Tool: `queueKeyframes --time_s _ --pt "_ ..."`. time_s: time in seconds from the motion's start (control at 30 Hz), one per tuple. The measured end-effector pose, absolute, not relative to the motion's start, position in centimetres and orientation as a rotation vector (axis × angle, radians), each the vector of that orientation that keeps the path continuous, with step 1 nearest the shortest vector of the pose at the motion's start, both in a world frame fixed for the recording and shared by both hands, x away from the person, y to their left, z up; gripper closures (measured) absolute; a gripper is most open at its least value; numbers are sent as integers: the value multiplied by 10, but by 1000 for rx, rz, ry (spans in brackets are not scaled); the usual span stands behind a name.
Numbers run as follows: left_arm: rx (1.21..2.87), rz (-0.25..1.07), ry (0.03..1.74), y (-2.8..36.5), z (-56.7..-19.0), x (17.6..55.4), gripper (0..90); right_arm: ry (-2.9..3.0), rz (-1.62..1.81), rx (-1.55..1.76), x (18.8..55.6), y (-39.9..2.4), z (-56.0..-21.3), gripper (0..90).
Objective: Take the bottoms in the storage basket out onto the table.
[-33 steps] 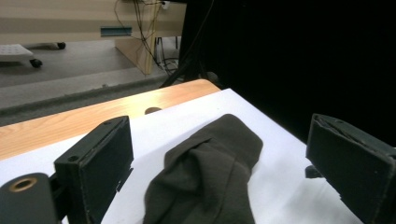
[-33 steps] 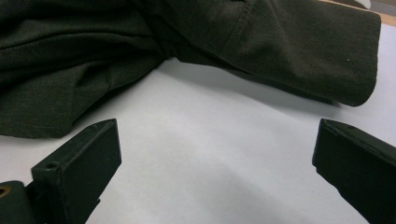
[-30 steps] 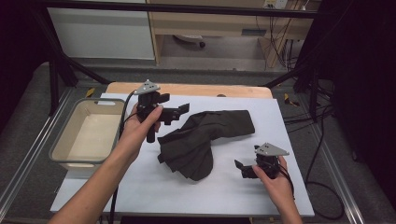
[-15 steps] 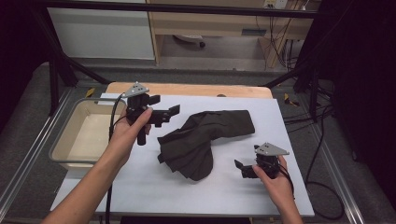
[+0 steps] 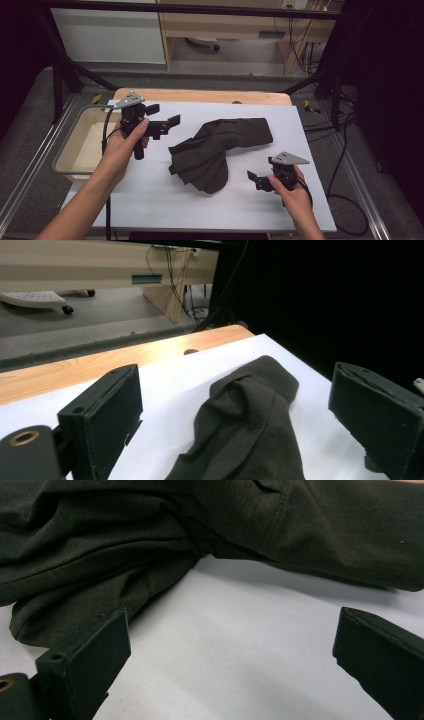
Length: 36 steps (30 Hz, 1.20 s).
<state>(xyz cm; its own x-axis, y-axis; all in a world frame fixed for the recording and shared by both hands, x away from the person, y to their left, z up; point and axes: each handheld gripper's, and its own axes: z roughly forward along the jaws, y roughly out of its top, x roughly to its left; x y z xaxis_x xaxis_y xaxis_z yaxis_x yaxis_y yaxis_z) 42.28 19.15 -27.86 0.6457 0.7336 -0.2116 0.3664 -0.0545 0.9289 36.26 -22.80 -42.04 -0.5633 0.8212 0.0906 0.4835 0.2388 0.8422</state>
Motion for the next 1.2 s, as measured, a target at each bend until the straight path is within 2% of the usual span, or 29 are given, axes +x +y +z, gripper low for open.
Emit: queueKeyframes --time_s 0.13,0.27,0.3,0.47,1.0,1.2 --pt "1647 387 911 200 -275 421 63 2117 1204 1181 358 -235 -416 28" --pt "1619 379 908 210 -271 417 59 2023 1248 1189 353 -251 -432 37" --pt "1607 372 904 213 -271 416 32 2053 1224 1205 352 -256 -440 35" --pt "1591 371 917 225 -279 406 34 2050 1224 1215 355 -263 -443 34" --pt "1590 447 915 255 -281 377 25 2085 1190 1185 353 -258 -444 30" --pt "1580 436 922 260 -291 372 25 2084 1180 1172 352 -258 -444 31"
